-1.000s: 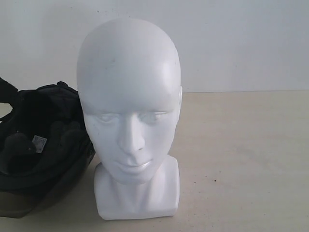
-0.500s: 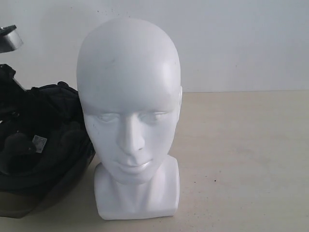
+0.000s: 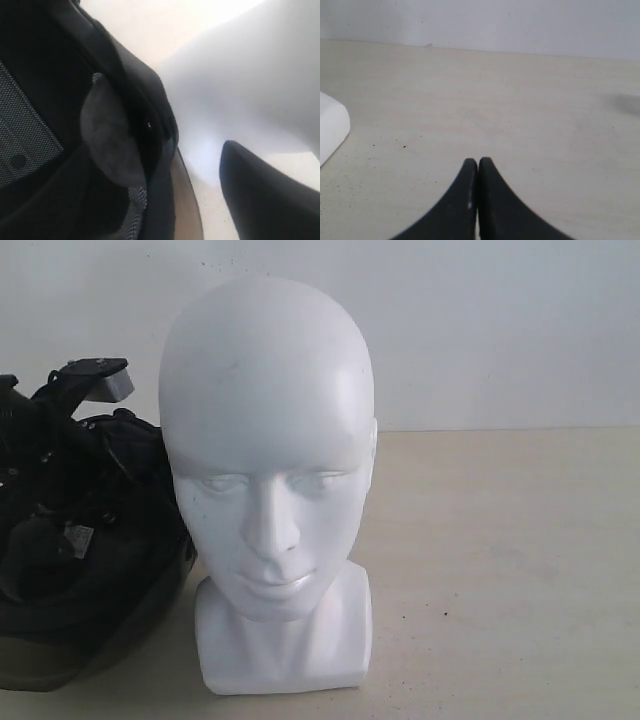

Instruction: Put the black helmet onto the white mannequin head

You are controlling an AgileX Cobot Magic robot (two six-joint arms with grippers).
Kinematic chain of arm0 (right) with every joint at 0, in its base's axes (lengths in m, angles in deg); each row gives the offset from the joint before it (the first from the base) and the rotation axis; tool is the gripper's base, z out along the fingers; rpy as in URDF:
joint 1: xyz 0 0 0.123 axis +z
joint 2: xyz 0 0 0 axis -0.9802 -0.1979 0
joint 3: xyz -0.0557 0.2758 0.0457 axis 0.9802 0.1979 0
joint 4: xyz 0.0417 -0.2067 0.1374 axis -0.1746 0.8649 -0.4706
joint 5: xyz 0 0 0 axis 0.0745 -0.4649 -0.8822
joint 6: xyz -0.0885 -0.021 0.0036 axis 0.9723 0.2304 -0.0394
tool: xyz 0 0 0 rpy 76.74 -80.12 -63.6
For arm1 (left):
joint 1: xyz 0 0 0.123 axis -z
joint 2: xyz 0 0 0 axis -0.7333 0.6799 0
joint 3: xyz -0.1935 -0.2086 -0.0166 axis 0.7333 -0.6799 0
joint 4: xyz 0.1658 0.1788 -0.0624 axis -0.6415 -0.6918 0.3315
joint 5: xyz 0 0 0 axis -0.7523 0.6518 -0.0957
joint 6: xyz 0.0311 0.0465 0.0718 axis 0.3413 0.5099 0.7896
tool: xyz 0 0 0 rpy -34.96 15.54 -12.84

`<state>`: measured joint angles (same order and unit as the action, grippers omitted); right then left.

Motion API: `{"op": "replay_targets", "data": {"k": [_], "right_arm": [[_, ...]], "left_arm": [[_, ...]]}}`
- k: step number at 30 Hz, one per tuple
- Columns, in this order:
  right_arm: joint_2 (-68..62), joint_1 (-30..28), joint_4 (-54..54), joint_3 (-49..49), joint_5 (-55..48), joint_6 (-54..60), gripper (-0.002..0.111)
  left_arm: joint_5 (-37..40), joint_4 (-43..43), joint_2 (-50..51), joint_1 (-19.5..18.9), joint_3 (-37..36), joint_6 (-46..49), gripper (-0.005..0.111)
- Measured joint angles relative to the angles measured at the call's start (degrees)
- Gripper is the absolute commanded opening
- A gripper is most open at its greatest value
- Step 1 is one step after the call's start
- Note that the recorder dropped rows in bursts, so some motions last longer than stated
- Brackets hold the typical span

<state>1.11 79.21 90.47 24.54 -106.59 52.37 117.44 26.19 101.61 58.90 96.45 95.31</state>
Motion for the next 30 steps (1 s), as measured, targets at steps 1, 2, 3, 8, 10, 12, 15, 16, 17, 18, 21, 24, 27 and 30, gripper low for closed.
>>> {"op": "replay_targets", "data": {"k": [1, 2, 3, 8, 10, 12, 15, 16, 17, 18, 21, 24, 27, 30], "right_arm": [[0.0, 0.0, 0.0, 0.0, 0.0, 0.0, 0.000], [0.0, 0.0, 0.0, 0.0, 0.0, 0.0, 0.000], [0.0, 0.0, 0.0, 0.0, 0.0, 0.0, 0.000], [0.0, 0.0, 0.0, 0.0, 0.0, 0.0, 0.000], [0.0, 0.0, 0.0, 0.0, 0.0, 0.0, 0.000], [0.0, 0.0, 0.0, 0.0, 0.0, 0.0, 0.000], [0.0, 0.0, 0.0, 0.0, 0.0, 0.0, 0.000], [0.0, 0.0, 0.0, 0.0, 0.0, 0.0, 0.000], [0.0, 0.0, 0.0, 0.0, 0.0, 0.0, 0.000], [0.0, 0.0, 0.0, 0.0, 0.0, 0.0, 0.000], [0.0, 0.0, 0.0, 0.0, 0.0, 0.0, 0.000], [0.0, 0.0, 0.0, 0.0, 0.0, 0.0, 0.000], [0.0, 0.0, 0.0, 0.0, 0.0, 0.0, 0.000], [0.0, 0.0, 0.0, 0.0, 0.0, 0.0, 0.000]], "left_arm": [[-0.1, -0.8, 0.0, 0.0, 0.0, 0.0, 0.070], [-0.1, -1.9, 0.0, 0.0, 0.0, -0.1, 0.070], [-0.1, -3.6, 0.0, 0.0, 0.0, -0.6, 0.070], [-0.1, -5.5, 0.5, 0.0, 0.0, -2.1, 0.070], [0.0, -4.7, 0.9, 0.0, 0.0, -2.2, 0.070], [0.3, -4.0, 1.6, 0.0, 0.0, -2.2, 0.070], [0.5, -4.0, 2.7, 0.0, 0.0, -2.4, 0.070], [0.5, -4.0, 2.9, 0.0, 0.0, -2.5, 0.070], [0.5, -4.0, 2.9, 0.0, 0.0, -2.5, 0.070], [0.5, -4.0, 3.1, 0.0, 0.0, -2.5, 0.070], [0.4, -4.0, 3.2, 0.0, 0.0, -2.6, 0.070], [0.4, -3.2, 3.2, 0.0, 0.0, -3.0, 0.070], [0.6, -0.8, 3.2, 0.0, 0.0, -3.0, 0.070], [1.7, -0.1, 3.2, 0.0, 0.0, -3.1, 0.070]]}}
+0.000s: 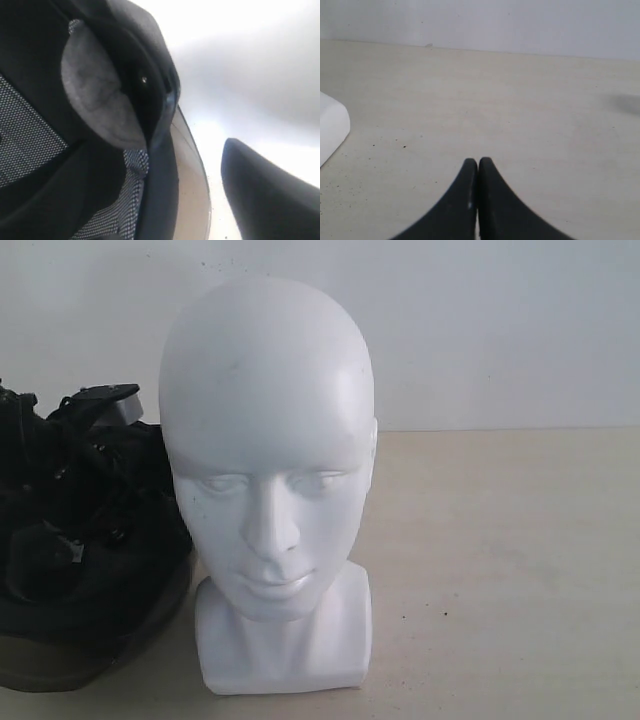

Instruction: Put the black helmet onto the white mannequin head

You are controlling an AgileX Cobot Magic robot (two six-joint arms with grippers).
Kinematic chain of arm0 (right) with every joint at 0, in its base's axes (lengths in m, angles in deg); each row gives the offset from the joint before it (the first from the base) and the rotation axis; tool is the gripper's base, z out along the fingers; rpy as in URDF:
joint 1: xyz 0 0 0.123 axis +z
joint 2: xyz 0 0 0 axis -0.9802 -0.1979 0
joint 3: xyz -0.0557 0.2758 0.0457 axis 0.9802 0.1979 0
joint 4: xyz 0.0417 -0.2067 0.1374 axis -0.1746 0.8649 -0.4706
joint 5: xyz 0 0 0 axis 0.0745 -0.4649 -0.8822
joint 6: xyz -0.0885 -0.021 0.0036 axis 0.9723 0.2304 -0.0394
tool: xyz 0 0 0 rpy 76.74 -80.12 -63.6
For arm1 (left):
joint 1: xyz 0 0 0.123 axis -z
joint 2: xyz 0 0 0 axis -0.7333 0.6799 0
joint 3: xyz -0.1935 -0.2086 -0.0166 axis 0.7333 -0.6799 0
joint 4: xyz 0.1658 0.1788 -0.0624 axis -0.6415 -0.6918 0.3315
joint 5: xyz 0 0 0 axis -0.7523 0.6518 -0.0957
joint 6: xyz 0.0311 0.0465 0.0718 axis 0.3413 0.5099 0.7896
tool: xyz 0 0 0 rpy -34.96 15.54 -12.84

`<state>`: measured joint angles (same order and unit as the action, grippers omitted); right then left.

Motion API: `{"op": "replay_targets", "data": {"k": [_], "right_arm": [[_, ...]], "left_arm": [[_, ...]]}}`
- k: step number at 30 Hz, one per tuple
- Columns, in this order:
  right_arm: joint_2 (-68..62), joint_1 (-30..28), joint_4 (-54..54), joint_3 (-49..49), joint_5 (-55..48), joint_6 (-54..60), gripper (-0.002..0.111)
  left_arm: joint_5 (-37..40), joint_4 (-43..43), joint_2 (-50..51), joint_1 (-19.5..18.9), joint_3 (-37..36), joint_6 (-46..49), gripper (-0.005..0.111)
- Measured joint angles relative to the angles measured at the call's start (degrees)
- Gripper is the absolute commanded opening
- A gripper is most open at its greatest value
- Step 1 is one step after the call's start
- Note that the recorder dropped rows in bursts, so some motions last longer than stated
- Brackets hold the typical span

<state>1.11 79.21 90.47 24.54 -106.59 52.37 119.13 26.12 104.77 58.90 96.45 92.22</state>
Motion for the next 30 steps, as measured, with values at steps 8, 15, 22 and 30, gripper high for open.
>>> {"op": "replay_targets", "data": {"k": [8, 15, 22, 30], "right_arm": [[0.0, 0.0, 0.0, 0.0, 0.0, 0.0, 0.000], [0.0, 0.0, 0.0, 0.0, 0.0, 0.0, 0.000], [0.0, 0.0, 0.0, 0.0, 0.0, 0.0, 0.000], [0.0, 0.0, 0.0, 0.0, 0.0, 0.0, 0.000]], "left_arm": [[2.1, 1.4, 0.0, 0.0, 0.0, -1.0, 0.069], [-0.2, 2.5, 0.3, 0.0, -3.4, -1.0, 0.069], [-2.1, 2.3, 0.9, 0.0, -4.0, -1.0, 0.069], [-2.7, -4.9, 0.9, 0.1, -4.0, -5.7, 0.069]]}}
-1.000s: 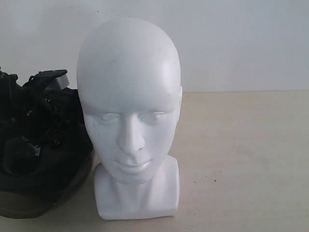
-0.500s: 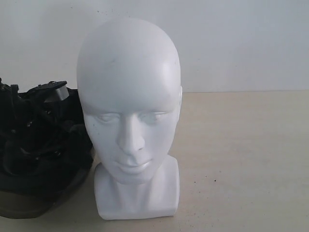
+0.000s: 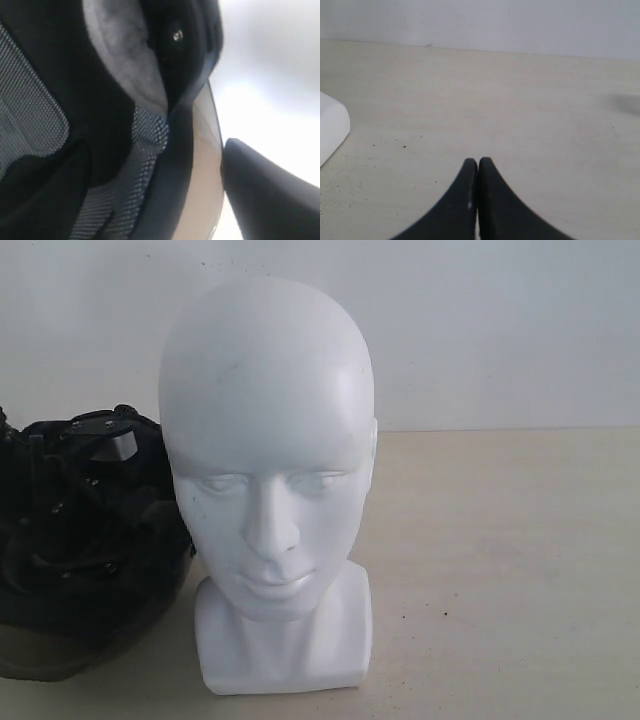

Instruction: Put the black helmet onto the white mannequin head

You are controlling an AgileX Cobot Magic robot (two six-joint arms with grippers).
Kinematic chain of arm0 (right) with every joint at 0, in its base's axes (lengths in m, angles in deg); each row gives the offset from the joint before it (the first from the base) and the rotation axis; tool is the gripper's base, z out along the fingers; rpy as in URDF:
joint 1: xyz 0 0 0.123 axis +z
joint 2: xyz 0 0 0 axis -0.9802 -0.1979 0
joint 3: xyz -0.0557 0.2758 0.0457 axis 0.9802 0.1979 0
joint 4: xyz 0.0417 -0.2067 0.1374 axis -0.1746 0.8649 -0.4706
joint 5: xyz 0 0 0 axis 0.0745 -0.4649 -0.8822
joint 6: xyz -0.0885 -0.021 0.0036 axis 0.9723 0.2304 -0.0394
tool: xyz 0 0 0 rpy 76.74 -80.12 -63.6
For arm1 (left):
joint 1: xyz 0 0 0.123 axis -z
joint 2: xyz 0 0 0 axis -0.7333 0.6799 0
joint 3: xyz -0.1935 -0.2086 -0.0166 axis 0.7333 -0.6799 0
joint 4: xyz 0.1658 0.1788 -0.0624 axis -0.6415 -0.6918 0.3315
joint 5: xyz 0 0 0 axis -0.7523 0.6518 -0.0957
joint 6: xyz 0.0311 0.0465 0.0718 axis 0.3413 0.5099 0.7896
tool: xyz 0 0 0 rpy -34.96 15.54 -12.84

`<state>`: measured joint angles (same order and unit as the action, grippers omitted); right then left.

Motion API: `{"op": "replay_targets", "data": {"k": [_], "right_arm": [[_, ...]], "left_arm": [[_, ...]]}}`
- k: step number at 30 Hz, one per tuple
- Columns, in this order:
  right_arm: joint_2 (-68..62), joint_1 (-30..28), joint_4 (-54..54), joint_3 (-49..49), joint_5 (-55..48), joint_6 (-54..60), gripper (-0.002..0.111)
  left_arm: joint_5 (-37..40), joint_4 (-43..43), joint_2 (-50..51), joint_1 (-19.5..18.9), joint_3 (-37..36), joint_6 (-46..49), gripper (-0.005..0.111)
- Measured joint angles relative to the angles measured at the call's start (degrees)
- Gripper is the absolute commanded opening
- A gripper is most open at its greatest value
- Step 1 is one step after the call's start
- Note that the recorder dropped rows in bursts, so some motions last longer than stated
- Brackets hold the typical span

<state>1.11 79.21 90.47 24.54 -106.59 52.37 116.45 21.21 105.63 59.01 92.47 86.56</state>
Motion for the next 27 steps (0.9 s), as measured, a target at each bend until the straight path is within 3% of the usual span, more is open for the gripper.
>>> {"op": "replay_targets", "data": {"k": [27], "right_arm": [[0.0, 0.0, 0.0, 0.0, 0.0, 0.0, 0.000]], "left_arm": [[-9.9, 1.8, 0.0, 0.0, 0.6, -0.1, 0.069]]}}
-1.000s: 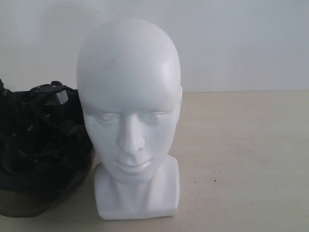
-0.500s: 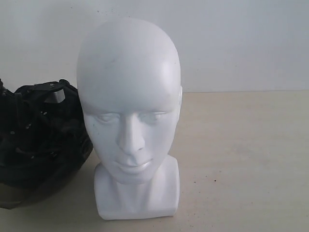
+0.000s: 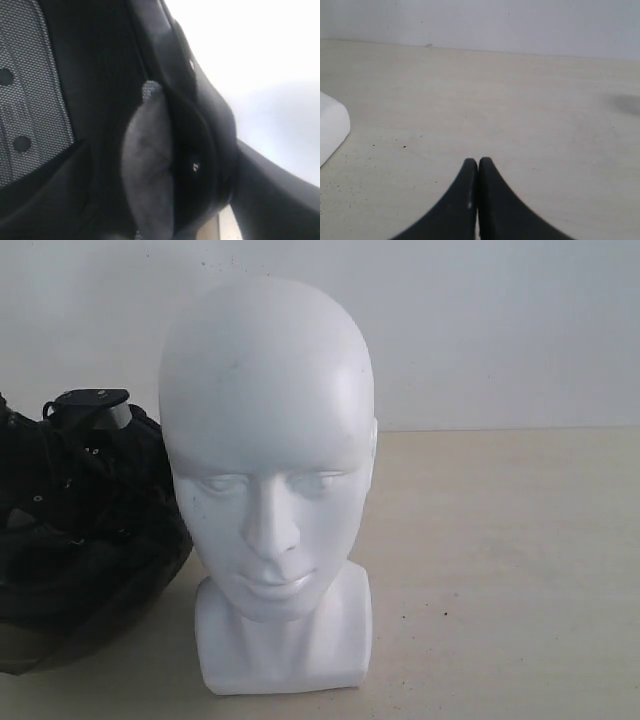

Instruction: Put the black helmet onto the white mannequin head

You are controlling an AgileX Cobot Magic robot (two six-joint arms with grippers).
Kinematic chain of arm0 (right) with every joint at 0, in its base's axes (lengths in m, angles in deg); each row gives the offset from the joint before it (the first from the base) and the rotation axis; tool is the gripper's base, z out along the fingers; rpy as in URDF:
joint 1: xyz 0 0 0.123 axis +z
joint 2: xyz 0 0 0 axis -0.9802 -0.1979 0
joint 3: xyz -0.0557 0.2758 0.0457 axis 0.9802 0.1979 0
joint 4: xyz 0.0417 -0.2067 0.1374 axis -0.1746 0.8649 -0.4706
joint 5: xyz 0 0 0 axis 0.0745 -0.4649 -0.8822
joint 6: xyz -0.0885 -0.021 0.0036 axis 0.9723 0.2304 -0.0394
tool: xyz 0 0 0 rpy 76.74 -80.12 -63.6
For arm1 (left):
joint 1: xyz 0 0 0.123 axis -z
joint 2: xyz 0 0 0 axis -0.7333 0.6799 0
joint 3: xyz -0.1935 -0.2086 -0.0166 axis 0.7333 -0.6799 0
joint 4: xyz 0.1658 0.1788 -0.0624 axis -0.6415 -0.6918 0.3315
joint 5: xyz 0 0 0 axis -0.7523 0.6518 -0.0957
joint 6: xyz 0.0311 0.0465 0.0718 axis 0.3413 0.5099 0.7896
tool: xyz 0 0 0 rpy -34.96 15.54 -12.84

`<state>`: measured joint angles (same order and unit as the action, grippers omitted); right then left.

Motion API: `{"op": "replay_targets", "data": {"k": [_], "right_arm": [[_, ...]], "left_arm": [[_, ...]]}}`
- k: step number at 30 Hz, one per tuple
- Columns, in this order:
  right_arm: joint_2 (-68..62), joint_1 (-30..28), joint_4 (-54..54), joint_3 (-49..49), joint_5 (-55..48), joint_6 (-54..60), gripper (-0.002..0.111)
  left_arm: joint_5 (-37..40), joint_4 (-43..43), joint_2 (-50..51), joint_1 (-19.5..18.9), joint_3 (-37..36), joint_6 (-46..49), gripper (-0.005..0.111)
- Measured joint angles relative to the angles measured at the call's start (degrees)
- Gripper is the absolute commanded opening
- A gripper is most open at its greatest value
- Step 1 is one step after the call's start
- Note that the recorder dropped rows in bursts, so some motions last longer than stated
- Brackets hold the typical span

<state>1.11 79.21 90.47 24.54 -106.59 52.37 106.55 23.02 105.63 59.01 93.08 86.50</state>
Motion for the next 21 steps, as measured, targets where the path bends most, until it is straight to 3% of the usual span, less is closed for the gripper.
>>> {"op": "replay_targets", "data": {"k": [15, 17, 21], "right_arm": [[0.0, 0.0, 0.0, 0.0, 0.0, 0.0, 0.000], [0.0, 0.0, 0.0, 0.0, 0.0, 0.0, 0.000], [0.0, 0.0, 0.0, 0.0, 0.0, 0.0, 0.000]], "left_arm": [[-4.1, 3.5, 4.6, 0.1, 0.2, 1.3, 0.066], [-5.3, 3.6, 5.2, 0.1, 0.2, 1.3, 0.053], [-5.9, 3.9, 5.6, 0.1, 0.2, 1.7, 0.012]]}}
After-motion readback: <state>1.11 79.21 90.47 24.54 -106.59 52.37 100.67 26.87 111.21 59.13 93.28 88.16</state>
